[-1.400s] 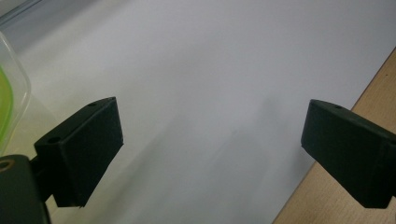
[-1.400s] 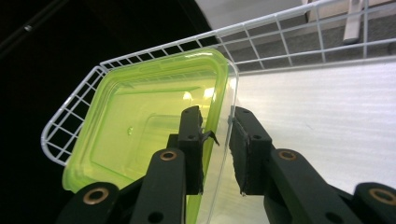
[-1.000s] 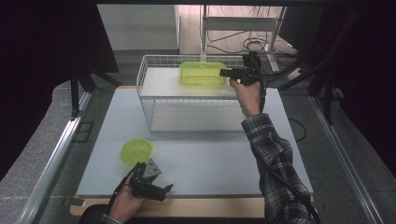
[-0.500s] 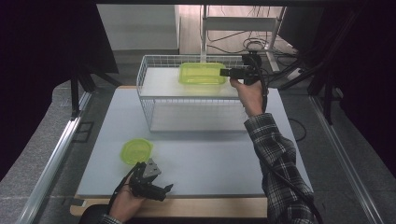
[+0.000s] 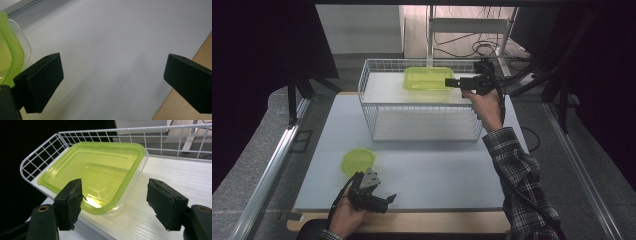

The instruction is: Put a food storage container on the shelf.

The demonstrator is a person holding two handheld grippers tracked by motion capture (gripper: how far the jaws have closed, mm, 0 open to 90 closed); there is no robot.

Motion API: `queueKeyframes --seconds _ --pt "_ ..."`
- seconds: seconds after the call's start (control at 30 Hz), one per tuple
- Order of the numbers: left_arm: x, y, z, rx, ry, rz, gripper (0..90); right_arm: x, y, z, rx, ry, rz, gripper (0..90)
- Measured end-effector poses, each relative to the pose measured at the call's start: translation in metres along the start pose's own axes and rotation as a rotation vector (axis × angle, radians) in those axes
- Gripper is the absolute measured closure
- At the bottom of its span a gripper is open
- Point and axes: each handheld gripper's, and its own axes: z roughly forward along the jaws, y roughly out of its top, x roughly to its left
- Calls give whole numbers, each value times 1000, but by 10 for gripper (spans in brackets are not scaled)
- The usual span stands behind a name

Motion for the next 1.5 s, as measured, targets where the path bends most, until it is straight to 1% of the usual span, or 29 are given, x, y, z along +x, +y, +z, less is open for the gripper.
queueKeyframes --seconds 0.13,0.2,0.37,0.47,0.57,0.63,1.0,1.1,1.2,1.4,1.5 --pt "0 0 0 -17 5 0 14 2 -5 -3 3 5 -29 244" --pt "1 0 -1 -26 0 -6 12 3 -8 -4 4 16 -41 227" --pt "1 0 -1 -33 0 -7 11 9 -17 -8 10 23 -74 184" --pt "1 0 -1 -40 0 -17 14 12 -21 -10 17 18 -97 165" --pt "2 0 -2 -41 9 -17 13 15 -26 -12 25 4 -138 145" --pt "2 0 -2 -44 10 -23 13 17 -30 -14 29 4 -157 133" --pt "3 0 -3 -45 16 -32 15 25 -49 -24 26 29 -194 90" --pt "3 0 -3 -45 16 -32 16 27 -56 -25 25 26 -220 76" --pt "3 0 -3 -43 14 -32 17 28 -63 -26 35 20 -245 63" --pt "3 0 -3 -45 14 -31 19 28 -79 -27 38 28 -265 45" --pt "2 1 -3 -43 13 -26 20 28 -87 -28 46 32 -288 34"
